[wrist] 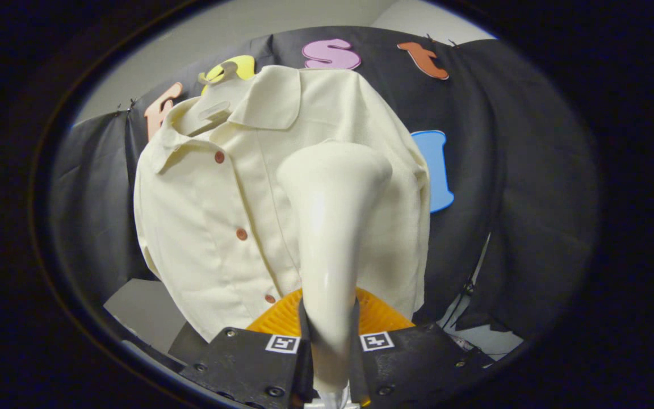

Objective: Iron the clothes twice with a garment steamer, once on the left side and once on the right side.

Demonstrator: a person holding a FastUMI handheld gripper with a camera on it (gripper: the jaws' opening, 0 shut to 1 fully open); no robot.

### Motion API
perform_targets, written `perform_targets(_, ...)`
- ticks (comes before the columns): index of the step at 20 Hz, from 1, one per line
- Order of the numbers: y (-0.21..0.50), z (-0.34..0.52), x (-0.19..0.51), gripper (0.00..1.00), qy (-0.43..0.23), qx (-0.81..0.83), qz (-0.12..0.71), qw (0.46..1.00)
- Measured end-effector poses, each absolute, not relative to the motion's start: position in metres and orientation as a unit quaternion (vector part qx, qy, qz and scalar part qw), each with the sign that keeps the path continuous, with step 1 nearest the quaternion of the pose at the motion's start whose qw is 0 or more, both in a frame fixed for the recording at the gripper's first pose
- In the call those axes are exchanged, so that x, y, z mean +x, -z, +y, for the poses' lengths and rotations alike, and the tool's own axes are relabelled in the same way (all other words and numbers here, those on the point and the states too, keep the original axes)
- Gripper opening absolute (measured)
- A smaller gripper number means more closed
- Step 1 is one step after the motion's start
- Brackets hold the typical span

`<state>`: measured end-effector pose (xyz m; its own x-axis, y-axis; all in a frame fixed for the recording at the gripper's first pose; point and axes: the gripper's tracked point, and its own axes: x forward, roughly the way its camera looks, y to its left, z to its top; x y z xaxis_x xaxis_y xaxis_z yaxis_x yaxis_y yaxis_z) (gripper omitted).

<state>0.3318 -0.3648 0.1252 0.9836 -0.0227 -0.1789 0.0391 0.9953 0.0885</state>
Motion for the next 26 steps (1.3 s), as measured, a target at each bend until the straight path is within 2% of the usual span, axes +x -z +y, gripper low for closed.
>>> perform_targets(26, 0.122, -0.375, 0.285, 0.25, 0.038, 0.157, 0.218, 0.963)
